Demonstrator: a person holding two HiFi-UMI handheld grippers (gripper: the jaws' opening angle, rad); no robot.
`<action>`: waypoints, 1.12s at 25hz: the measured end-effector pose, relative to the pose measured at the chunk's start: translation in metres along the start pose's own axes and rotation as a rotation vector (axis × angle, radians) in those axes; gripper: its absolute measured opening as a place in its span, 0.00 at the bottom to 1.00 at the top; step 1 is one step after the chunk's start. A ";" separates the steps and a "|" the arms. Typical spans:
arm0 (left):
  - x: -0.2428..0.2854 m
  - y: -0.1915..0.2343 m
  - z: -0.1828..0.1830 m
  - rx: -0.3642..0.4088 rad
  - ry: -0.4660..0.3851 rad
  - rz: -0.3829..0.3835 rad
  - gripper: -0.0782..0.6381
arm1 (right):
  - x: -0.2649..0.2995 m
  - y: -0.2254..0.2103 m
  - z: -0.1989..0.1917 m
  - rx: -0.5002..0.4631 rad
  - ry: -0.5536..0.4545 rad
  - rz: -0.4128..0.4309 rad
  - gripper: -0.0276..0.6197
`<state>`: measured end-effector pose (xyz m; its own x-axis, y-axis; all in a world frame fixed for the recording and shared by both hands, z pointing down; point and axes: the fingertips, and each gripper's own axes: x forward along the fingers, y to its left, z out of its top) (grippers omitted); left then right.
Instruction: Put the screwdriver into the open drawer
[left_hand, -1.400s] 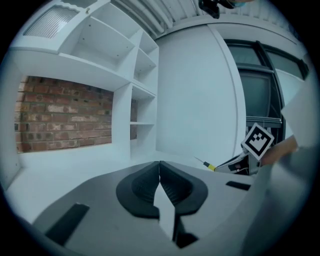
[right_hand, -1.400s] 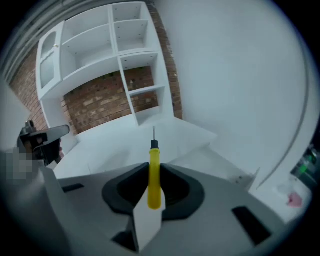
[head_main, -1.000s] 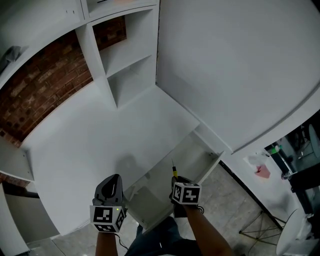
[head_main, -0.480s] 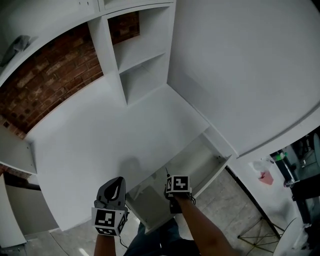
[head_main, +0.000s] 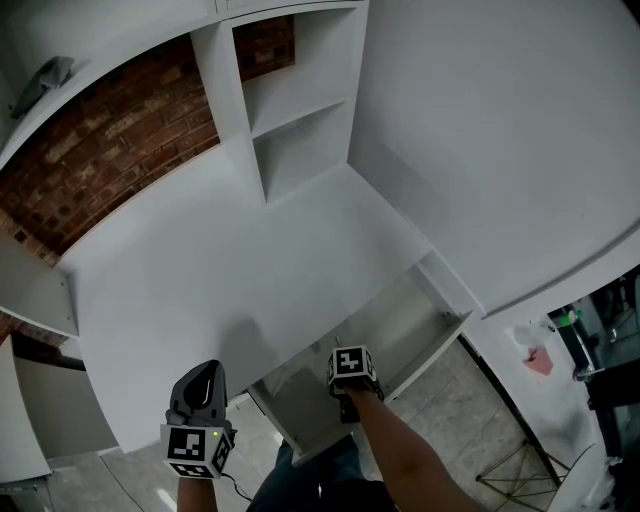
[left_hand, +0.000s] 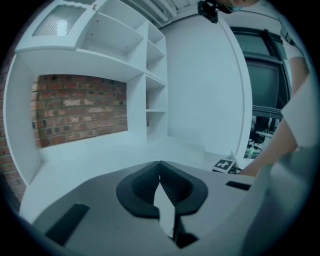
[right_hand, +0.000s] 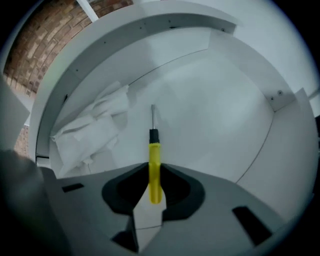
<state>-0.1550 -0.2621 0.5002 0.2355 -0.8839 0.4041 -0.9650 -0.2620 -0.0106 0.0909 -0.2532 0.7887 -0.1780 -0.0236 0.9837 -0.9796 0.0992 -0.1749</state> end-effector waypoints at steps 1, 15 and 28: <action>-0.003 0.003 -0.001 -0.004 -0.001 0.011 0.13 | 0.000 0.000 0.000 -0.003 -0.002 -0.005 0.17; -0.016 0.003 0.014 -0.047 -0.051 0.045 0.13 | -0.044 0.013 0.008 0.004 -0.142 0.062 0.34; 0.005 -0.064 0.079 -0.030 -0.202 -0.069 0.13 | -0.215 0.005 0.019 -0.196 -0.550 0.145 0.06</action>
<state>-0.0829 -0.2800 0.4304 0.3162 -0.9248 0.2115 -0.9482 -0.3153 0.0390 0.1229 -0.2669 0.5756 -0.3819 -0.5023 0.7758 -0.9156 0.3201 -0.2434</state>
